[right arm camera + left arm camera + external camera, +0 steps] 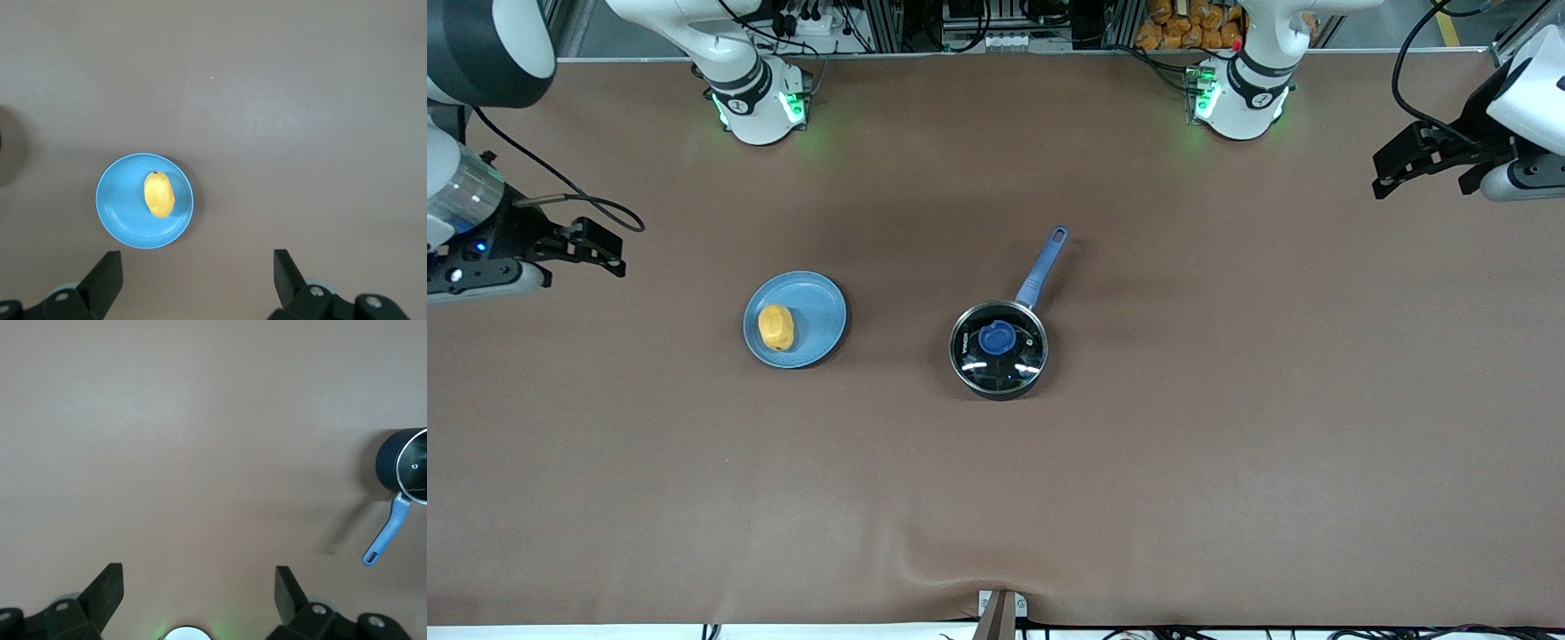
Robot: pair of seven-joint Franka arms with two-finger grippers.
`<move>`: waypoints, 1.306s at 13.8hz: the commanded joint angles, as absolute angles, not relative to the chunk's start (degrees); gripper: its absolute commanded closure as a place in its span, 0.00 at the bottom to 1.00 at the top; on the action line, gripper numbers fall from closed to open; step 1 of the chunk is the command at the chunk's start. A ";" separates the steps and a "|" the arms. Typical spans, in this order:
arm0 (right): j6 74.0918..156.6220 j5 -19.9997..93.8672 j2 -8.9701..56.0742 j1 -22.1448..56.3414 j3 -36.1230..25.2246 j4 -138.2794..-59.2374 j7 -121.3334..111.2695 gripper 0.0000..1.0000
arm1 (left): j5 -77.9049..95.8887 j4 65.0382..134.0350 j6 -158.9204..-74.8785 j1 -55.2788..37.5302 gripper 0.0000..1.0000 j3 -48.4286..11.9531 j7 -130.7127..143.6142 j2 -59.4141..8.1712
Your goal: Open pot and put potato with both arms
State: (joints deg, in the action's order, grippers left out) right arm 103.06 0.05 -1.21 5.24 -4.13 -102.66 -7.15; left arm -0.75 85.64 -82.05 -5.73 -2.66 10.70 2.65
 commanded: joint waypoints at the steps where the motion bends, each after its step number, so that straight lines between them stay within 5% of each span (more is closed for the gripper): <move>1: 108.87 -0.26 -1.41 5.54 -3.52 -107.56 -6.15 0.00 | 0.09 85.08 -81.30 -5.27 0.00 -2.72 9.67 2.81; 5: 116.09 -0.26 -0.62 5.54 -3.08 -112.76 -6.15 0.00 | 0.09 84.99 -81.39 -4.92 0.00 -2.64 9.67 2.81; 13: 118.04 -0.18 1.67 6.59 -2.90 -114.08 -6.06 0.00 | 0.09 84.99 -81.65 -5.19 0.00 -2.64 9.67 2.72; 18: 105.85 0.09 -0.79 5.80 -2.81 -105.23 -6.06 0.00 | 0.09 85.08 -81.65 -5.01 0.00 -2.64 9.67 2.72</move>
